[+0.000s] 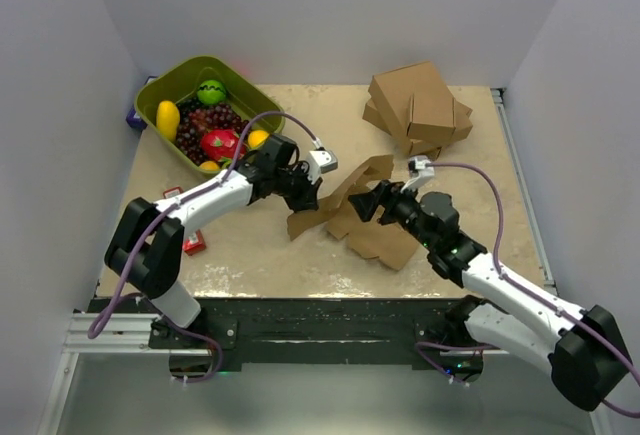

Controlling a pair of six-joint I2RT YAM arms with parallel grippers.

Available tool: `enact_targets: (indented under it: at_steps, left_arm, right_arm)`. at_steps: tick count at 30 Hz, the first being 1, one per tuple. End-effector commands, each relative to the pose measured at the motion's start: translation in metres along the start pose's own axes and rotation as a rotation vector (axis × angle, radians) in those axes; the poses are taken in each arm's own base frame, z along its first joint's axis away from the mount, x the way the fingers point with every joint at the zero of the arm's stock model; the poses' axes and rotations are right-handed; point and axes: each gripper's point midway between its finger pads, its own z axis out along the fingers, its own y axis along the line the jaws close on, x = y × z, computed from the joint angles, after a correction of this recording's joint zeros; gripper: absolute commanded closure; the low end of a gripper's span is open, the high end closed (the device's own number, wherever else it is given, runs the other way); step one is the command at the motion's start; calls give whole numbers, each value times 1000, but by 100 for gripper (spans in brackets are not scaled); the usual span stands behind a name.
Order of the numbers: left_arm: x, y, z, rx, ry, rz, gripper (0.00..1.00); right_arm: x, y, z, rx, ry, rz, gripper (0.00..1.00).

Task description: Fold the paper box

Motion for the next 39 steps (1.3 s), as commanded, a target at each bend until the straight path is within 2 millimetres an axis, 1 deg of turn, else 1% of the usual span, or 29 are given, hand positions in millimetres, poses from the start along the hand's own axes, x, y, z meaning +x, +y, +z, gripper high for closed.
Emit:
enact_targets:
  at_steps: [1, 2, 3, 4, 7, 8, 9, 10, 12, 13, 14, 15, 17, 19, 20, 22, 23, 26, 30, 31, 32, 34, 35, 39]
  left_arm:
    - [-15, 1, -5, 23, -36, -27, 100]
    - [-16, 1, -5, 21, -36, -29, 100]
    - [-15, 1, -5, 22, -37, -33, 100]
    - [-15, 1, -5, 23, -35, -37, 100]
    - [-9, 4, -2, 18, -15, -48, 100]
    - [-8, 6, -2, 13, -10, -52, 100]
    - [-6, 7, -2, 12, -1, -61, 100]
    - [-6, 8, -2, 13, 1, -62, 100]
    - [-6, 11, -3, 9, 1, -74, 100]
    - [-6, 12, -4, 6, -1, -74, 100]
    - [-6, 13, -5, 2, -2, -76, 100]
    - [-7, 13, -7, 1, -7, -73, 100]
    - [-7, 13, -7, 1, -7, -73, 100]
    - [-7, 12, -6, 5, -6, -77, 100]
    - [-6, 12, -6, 8, -4, -79, 100]
    - [-7, 11, -6, 13, -5, -81, 100]
    - [-7, 11, -7, 15, -4, -84, 100]
    - [-8, 9, -8, 20, -9, -85, 100]
    - [-8, 12, -8, 4, -7, -87, 100]
    - [-8, 12, -8, 3, -6, -87, 100]
    - [-8, 11, -8, 6, -7, -86, 100]
    - [-7, 12, -8, 1, -5, -88, 100]
    - [-6, 16, -8, -18, 1, -90, 100]
    - [-2, 19, -6, -29, 19, -100, 100]
  right_arm:
    - [24, -7, 1, 59, 62, -159, 19]
    - [32, 0, 2, 52, 78, -184, 19]
    - [42, -5, 6, 76, 109, -221, 19]
    - [42, -3, 9, 81, 110, -240, 19]
    - [67, -6, 18, 112, 185, -327, 20]
    - [76, -3, 19, 102, 207, -364, 20]
    - [79, 1, 22, 97, 218, -384, 20]
    - [93, -5, 25, 112, 258, -410, 20]
    - [99, -1, 29, 126, 261, -450, 19]
    - [106, -5, 32, 138, 279, -463, 19]
    - [110, -7, 34, 147, 283, -473, 19]
    - [109, -6, 37, 146, 275, -475, 19]
    - [118, -10, 41, 153, 298, -492, 19]
    - [120, -11, 47, 159, 299, -498, 19]
    - [126, -16, 49, 177, 312, -505, 19]
    - [129, -19, 53, 190, 306, -506, 19]
    - [134, -24, 55, 205, 315, -505, 19]
    - [135, -23, 63, 212, 290, -477, 21]
    - [141, -34, 71, 275, 285, -465, 23]
    - [141, -36, 72, 291, 282, -462, 25]
    - [139, -40, 72, 322, 264, -446, 30]
    - [141, -45, 72, 355, 261, -418, 36]
    - [140, -45, 72, 363, 251, -399, 39]
    - [137, -40, 70, 341, 229, -364, 45]
